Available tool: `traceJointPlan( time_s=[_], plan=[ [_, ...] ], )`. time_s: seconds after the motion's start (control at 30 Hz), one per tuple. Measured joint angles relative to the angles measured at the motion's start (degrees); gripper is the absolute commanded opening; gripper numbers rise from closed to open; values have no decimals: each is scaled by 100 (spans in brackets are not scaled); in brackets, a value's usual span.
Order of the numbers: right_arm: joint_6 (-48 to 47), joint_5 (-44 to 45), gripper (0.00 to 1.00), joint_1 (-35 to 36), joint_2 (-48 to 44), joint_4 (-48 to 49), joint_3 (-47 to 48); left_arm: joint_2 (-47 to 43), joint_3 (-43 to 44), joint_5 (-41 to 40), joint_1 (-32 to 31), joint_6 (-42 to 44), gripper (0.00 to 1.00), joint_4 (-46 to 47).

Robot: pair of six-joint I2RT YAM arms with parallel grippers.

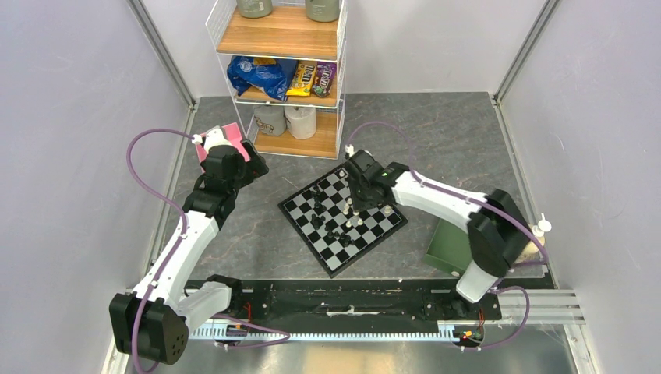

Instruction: Set up the chess pieces on the board

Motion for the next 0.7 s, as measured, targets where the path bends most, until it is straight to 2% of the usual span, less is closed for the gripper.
traceJointPlan(
  time_s=[0.13,0.33,0.53,0.7],
  plan=[
    [68,295,18,-70,-905,15,-345,0,0,0,0,0,99,0],
    [260,520,18,-588,-2011,9,-1255,0,0,13,0,0,99,0],
    [341,400,18,-1134,-2083,-37,-1799,0,-2,39,0,0,99,2],
    [343,269,19,-1281,-1843,37,-1838,0,0,39,0,0,99,2]
  ],
)
